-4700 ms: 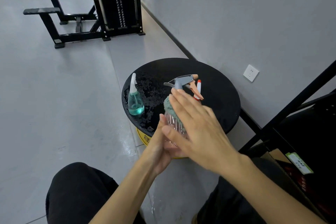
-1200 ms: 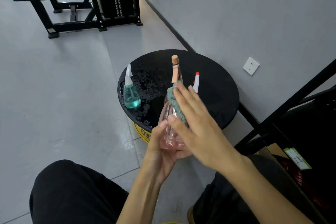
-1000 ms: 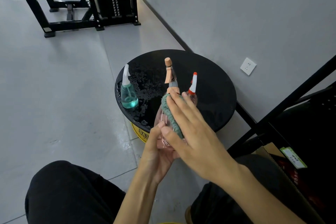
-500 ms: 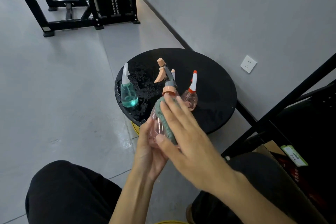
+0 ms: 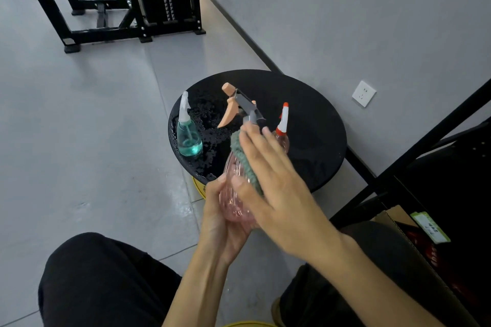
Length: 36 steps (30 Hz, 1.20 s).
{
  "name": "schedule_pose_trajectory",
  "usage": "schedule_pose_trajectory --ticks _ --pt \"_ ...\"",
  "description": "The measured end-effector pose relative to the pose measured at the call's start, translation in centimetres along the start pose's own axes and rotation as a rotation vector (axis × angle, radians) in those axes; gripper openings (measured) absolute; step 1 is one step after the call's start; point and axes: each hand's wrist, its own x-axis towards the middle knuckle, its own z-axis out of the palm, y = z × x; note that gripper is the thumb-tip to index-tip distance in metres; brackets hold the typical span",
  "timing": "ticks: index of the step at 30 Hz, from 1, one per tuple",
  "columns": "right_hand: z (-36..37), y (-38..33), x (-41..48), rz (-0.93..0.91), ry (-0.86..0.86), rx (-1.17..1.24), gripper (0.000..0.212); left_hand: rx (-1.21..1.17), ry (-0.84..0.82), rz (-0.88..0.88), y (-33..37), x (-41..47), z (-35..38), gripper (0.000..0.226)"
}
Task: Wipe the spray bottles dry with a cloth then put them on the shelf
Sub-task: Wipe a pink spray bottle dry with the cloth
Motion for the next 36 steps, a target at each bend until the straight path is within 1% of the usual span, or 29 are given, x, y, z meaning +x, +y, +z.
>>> schedule_pose_trajectory --ticks 2,3,4,6,7,8,9,12,13,16,20,23,25,27,29,32,34,36 --pt "0.3 -0.5 -0.9 -0.016 -0.015 -0.019 0.066 -0.01 -0.034 0.044 0.2 0.0 -0.2 0.036" --pt "0.4 -0.5 -1.1 -0.021 -0.016 -0.026 0.066 -0.011 -0.064 0.047 0.2 -0.1 -0.2 0.039" --pt "0.4 -0.4 -1.0 -0.025 -0.011 -0.028 0.065 -0.01 -0.082 0.037 0.1 -0.1 -0.2 0.042" --pt "0.2 0.1 -0.4 -0.017 -0.004 -0.005 0.065 0.005 -0.088 0.011 0.2 -0.1 -0.1 0.036" --pt "0.1 0.5 0.1 -0.001 -0.006 0.016 0.066 0.021 -0.09 0.003 0.1 0.0 -0.2 0.037" --pt "-0.2 0.9 0.7 0.02 -0.008 0.04 0.067 0.037 -0.1 -0.008 0.1 -0.1 0.0 0.043" --pt "-0.5 1.4 1.2 0.044 -0.008 0.063 0.067 0.049 -0.096 -0.013 0.0 -0.1 0.2 0.048" --pt "-1.1 1.7 2.1 0.089 -0.01 0.098 0.062 0.052 -0.02 -0.033 -0.2 -0.3 1.0 0.033" --pt "-1.0 1.5 1.9 0.084 -0.014 0.091 0.062 0.045 0.003 -0.032 -0.3 -0.2 0.9 0.036" --pt "-0.5 0.2 0.5 0.038 -0.042 0.016 0.065 -0.003 0.04 0.001 -0.4 -0.1 0.6 0.042" --pt "-0.1 -1.1 -1.5 -0.011 -0.091 -0.092 0.066 -0.026 0.026 0.05 -0.1 -0.2 0.3 0.041" --pt "-0.6 -0.9 -0.6 -0.028 -0.06 -0.169 0.065 0.058 0.021 0.004 0.1 -0.1 0.3 0.038" --pt "-1.1 -0.3 0.8 -0.008 -0.025 -0.194 0.067 0.139 0.027 -0.057 0.0 -0.1 0.5 0.039" --pt "-1.5 0.3 1.9 0.022 -0.016 -0.191 0.07 0.17 0.038 -0.098 -0.4 -0.1 0.7 0.038" --pt "-1.3 0.2 1.9 0.014 -0.018 -0.219 0.07 0.144 0.043 -0.106 -0.6 -0.2 0.8 0.043" --pt "-0.6 -0.8 0.3 -0.047 -0.02 -0.272 0.066 0.068 0.045 -0.047 -0.7 -0.3 0.7 0.04" --pt "-0.2 -1.3 -0.8 -0.096 -0.034 -0.278 0.062 0.015 0.058 -0.007 -0.7 -0.2 0.3 0.045" --pt "-0.2 -1.3 -1.1 -0.135 -0.045 -0.266 0.059 -0.004 0.059 -0.005 -0.5 -0.1 0.1 0.043"
